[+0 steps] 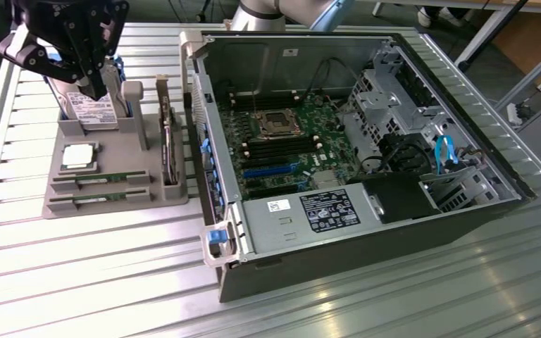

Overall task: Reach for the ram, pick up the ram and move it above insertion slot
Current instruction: 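Pick up the ram and move it above insertion slot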

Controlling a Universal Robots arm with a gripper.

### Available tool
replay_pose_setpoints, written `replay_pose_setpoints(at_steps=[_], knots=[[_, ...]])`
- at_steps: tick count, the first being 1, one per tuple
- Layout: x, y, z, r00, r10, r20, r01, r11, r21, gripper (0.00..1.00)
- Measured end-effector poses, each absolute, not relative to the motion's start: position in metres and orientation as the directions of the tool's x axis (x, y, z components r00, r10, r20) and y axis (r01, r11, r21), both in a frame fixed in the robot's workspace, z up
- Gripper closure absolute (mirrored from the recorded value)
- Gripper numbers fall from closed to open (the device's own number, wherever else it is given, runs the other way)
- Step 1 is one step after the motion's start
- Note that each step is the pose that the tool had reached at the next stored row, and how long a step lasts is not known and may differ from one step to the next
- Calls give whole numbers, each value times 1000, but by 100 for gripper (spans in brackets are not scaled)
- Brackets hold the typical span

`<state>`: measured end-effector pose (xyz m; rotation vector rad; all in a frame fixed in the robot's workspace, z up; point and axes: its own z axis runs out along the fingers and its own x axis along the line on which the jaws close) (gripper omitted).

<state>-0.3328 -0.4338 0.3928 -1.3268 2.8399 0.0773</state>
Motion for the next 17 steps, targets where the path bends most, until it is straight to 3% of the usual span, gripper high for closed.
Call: replay_pose_setpoints(at_steps=[17], knots=[[-333,-434,393,-497,-868,-26,-868,495,42,90]])
